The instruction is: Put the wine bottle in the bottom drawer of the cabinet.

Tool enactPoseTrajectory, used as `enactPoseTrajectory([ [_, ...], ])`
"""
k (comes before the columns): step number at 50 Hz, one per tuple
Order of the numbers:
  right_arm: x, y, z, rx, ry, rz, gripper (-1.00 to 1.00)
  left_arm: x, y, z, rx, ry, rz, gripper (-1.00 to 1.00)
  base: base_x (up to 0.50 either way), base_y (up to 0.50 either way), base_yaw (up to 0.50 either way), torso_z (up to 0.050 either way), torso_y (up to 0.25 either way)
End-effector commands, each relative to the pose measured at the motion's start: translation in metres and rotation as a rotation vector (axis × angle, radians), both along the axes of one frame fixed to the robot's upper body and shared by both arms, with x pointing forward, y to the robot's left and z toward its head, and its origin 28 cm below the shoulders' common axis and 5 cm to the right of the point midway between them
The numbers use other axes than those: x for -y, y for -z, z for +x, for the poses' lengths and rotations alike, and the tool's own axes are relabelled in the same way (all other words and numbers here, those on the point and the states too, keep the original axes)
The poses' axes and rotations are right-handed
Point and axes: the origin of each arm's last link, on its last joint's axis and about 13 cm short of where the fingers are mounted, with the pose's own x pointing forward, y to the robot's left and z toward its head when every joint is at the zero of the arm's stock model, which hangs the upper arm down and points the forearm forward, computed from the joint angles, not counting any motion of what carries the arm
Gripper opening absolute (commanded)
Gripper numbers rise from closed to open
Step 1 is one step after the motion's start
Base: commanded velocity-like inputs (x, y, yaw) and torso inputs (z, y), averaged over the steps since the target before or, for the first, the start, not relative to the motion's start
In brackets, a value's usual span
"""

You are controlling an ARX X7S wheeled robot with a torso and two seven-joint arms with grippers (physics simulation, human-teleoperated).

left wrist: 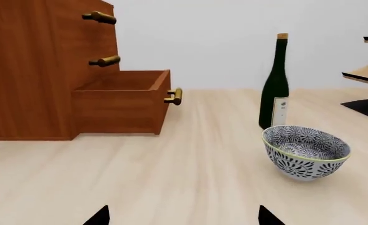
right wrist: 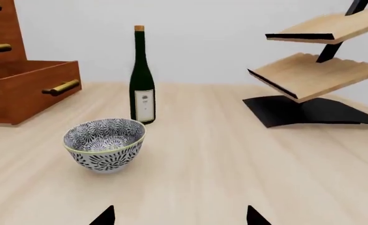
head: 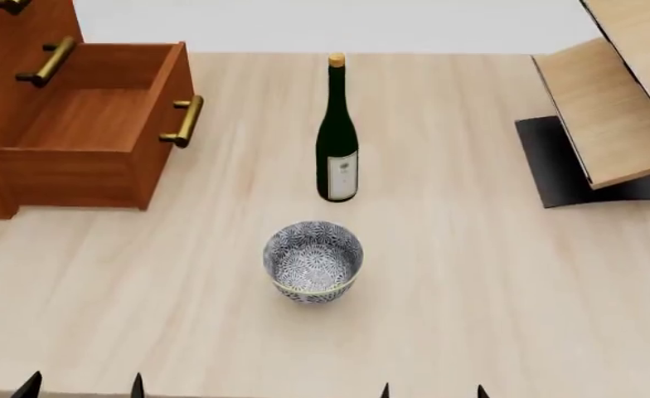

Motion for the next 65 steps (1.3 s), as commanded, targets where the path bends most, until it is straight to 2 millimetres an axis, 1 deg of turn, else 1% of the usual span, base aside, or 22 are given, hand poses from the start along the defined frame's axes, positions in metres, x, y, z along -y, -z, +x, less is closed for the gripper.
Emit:
enactPoseTrajectory([
  [1, 0.000, 0.000, 0.000, 0.003, -0.002, -0.008, 1.00, 0.000, 0.000, 0.000, 0.003, -0.002, 0.003, 1.00, 0.00, 0.00, 0.00, 0.050, 0.000],
  [30, -0.001, -0.001, 0.000, 0.006, 0.005, -0.029, 1.00, 0.001, 0.000, -0.001, 0.021, -0.019, 0.016, 1.00, 0.00, 0.00, 0.00, 0.050, 0.000],
  [34, -0.001, -0.004, -0.002, 0.019, 0.002, -0.027, 1.00, 0.002, -0.002, -0.001, 0.034, -0.020, 0.020, 1.00, 0.00, 0.00, 0.00, 0.003, 0.000],
  [37, -0.001, -0.012, -0.005, 0.036, -0.001, -0.013, 1.00, 0.002, -0.004, 0.001, 0.017, -0.039, 0.040, 1.00, 0.00, 0.00, 0.00, 0.000, 0.000],
  [42, -0.002, -0.029, -0.008, 0.045, -0.008, -0.012, 1.00, 0.001, -0.022, -0.004, 0.006, -0.028, 0.014, 1.00, 0.00, 0.00, 0.00, 0.000, 0.000],
  [46, 0.000, -0.044, -0.012, 0.051, -0.018, -0.003, 1.00, -0.005, -0.046, -0.011, 0.009, -0.049, -0.021, 1.00, 0.00, 0.00, 0.00, 0.000, 0.000],
  [47, 0.000, -0.050, -0.014, 0.065, -0.013, 0.000, 1.00, -0.007, -0.050, -0.011, -0.012, -0.062, -0.018, 1.00, 0.00, 0.00, 0.00, 0.000, 0.000],
  [51, 0.003, -0.067, -0.020, 0.076, -0.005, -0.009, 1.00, -0.012, -0.066, -0.024, 0.020, -0.065, 0.004, 1.00, 0.00, 0.00, 0.00, 0.000, 0.000],
  [53, 0.005, -0.076, -0.024, 0.088, 0.004, -0.007, 1.00, -0.013, -0.073, -0.029, 0.006, -0.042, -0.006, 1.00, 0.00, 0.00, 0.00, 0.000, 0.000],
  [56, 0.006, -0.084, -0.028, 0.103, 0.009, -0.014, 1.00, -0.013, -0.081, -0.035, 0.020, -0.032, 0.012, 1.00, 0.00, 0.00, 0.00, 0.000, 0.000],
  [57, 0.006, -0.088, -0.030, 0.106, 0.007, -0.014, 1.00, -0.013, -0.086, -0.037, 0.025, -0.017, -0.009, 1.00, 0.00, 0.00, 0.00, 0.000, 0.000],
  [62, 0.006, -0.101, -0.036, 0.130, 0.001, -0.022, 1.00, -0.014, -0.105, -0.050, 0.050, 0.002, 0.014, 1.00, 0.00, 0.00, 0.00, 0.000, 0.000],
  [63, 0.005, -0.104, -0.038, 0.135, -0.004, -0.030, 1.00, -0.013, -0.109, -0.055, 0.067, 0.076, 0.002, 1.00, 0.00, 0.00, 0.00, 0.000, 0.000],
  [64, 0.004, -0.106, -0.040, 0.143, -0.006, -0.040, 1.00, -0.013, -0.111, -0.057, 0.060, 0.038, 0.018, 1.00, 0.00, 0.00, 0.00, 0.000, 0.000],
  [65, 0.004, -0.110, -0.043, 0.149, -0.009, -0.048, 1.00, -0.013, -0.116, -0.061, 0.069, 0.053, 0.017, 1.00, 0.00, 0.00, 0.00, 0.000, 0.000],
])
